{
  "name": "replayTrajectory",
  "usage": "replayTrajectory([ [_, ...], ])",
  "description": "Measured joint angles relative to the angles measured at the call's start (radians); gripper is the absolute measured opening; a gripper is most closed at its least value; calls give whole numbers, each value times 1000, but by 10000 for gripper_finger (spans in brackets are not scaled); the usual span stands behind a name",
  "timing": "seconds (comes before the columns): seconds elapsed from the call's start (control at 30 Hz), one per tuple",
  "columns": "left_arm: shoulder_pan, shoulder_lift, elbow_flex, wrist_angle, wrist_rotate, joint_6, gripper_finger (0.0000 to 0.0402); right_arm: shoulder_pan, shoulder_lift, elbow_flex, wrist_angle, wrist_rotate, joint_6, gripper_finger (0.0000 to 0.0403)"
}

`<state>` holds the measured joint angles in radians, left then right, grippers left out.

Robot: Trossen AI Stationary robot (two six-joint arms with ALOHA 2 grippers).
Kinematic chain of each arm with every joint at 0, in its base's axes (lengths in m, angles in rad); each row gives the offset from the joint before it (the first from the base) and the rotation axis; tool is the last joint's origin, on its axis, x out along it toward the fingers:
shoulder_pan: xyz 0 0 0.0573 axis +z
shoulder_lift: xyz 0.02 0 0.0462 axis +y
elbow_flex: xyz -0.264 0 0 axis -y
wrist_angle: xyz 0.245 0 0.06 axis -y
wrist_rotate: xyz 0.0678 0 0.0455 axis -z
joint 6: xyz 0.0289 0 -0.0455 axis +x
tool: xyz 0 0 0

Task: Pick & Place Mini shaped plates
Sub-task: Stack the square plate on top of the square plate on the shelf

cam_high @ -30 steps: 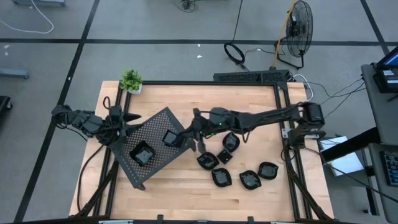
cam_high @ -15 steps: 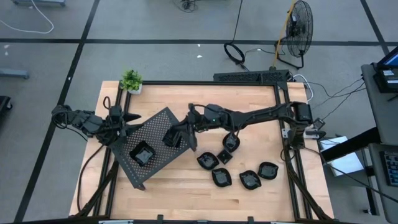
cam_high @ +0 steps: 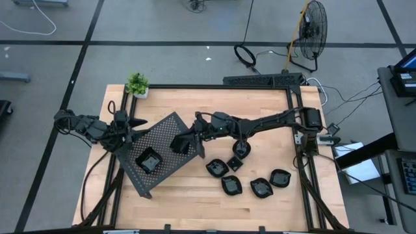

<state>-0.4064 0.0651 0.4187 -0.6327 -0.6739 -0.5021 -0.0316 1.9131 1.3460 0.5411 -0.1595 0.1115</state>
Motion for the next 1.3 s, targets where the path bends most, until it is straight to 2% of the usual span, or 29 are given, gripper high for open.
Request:
replayTrajectory([
  [0.57,0,0,0,0,0,0,255,22,-1,0,-59,-30,-27,132],
  [0.87,0,0,0,0,0,0,255,61,-3,0,-117,-30,-94,136],
  [1.3,0,0,0,0,0,0,255,58,-74,-2,-212,-26,-134,141],
])
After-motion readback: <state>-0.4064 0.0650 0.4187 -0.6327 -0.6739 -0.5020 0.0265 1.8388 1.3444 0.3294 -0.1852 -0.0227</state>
